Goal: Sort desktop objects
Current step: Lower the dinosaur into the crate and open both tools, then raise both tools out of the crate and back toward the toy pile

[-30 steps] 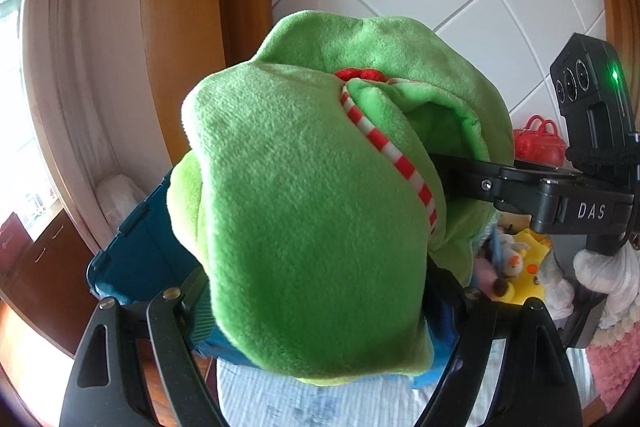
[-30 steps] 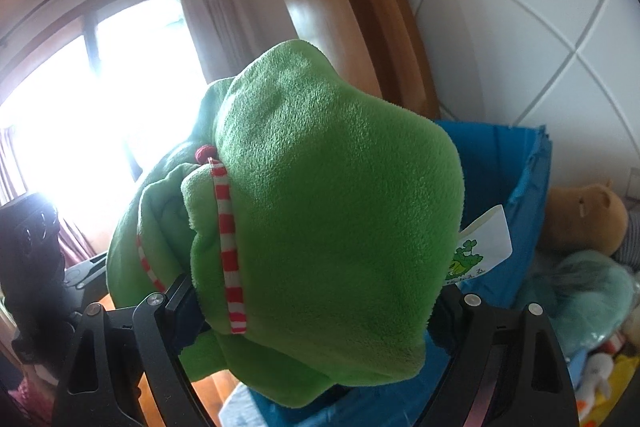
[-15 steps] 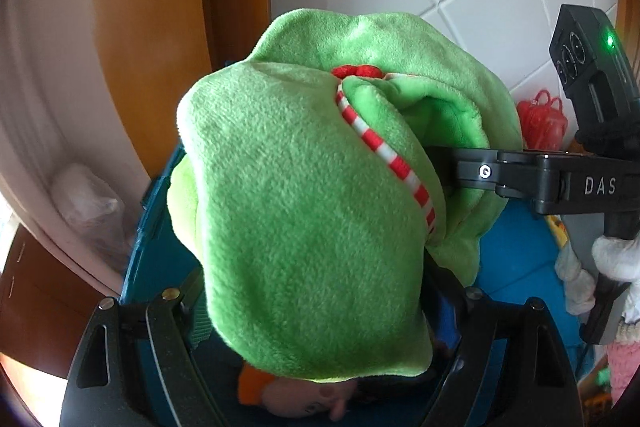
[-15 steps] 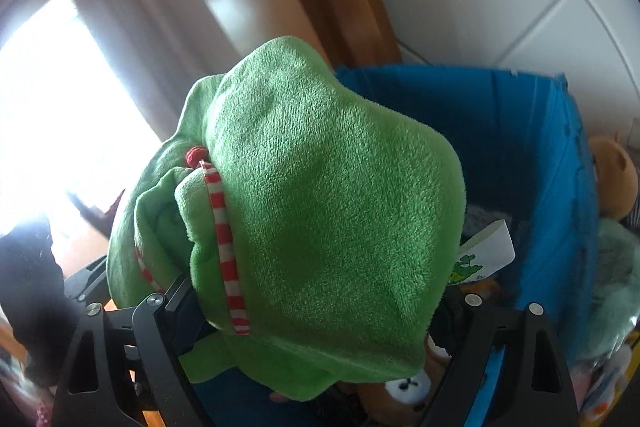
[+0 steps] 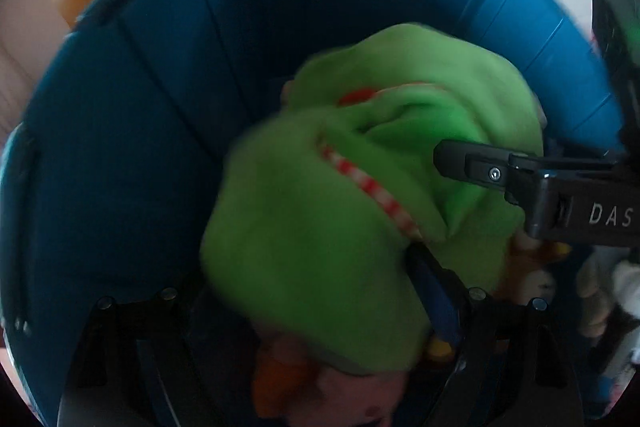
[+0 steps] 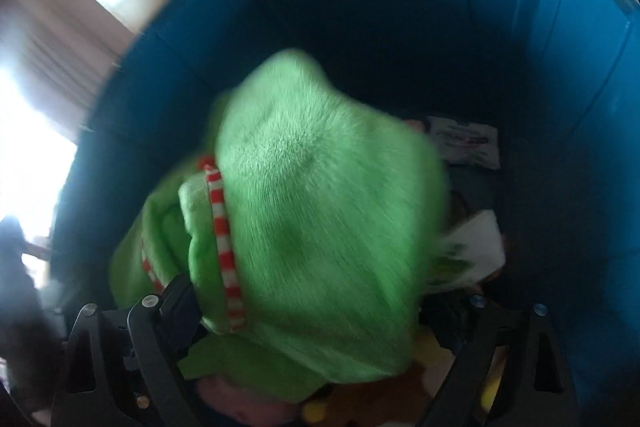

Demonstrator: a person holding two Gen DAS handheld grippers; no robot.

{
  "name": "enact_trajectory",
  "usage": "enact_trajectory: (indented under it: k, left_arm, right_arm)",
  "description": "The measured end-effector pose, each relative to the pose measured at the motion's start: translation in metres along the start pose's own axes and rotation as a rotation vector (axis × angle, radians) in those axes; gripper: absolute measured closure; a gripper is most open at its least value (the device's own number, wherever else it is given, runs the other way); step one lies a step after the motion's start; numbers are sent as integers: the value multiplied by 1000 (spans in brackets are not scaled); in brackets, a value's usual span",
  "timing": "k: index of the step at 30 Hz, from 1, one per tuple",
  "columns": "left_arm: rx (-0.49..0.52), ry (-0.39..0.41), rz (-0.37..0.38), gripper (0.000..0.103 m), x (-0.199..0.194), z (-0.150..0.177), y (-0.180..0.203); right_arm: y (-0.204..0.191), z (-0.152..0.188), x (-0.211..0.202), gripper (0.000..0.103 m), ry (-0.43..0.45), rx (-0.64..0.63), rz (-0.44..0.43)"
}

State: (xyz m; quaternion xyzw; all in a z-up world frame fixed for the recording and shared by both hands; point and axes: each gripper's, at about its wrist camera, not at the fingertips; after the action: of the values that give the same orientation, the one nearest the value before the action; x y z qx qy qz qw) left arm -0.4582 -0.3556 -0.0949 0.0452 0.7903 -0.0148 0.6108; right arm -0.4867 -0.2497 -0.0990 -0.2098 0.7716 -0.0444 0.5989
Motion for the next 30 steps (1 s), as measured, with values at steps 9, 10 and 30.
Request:
enact_trajectory:
  k: [9,10,30]
  left_arm:
    - [40,-60,-69,16,27,-6,7]
    - [42,-56,-71,16,26,-7,8]
    - [47,55,-47,16,-43,-28,28]
  right_arm:
    - [-1,5,15,11,-27,-1,24]
    - [-2,6,14,11,-25,-7,31]
    - [-16,17,-68,10,74,-37,150]
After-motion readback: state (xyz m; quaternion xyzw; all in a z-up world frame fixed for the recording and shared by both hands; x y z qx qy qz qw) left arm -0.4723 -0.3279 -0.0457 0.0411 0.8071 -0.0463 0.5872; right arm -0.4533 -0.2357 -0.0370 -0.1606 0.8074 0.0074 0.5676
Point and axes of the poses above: each gripper's, at about its wrist camera, not at the fingertips, and x roughly the way its jaws point, y to its right, z to its underside, and after that the axes turned 4 degrees about -y, right-handed
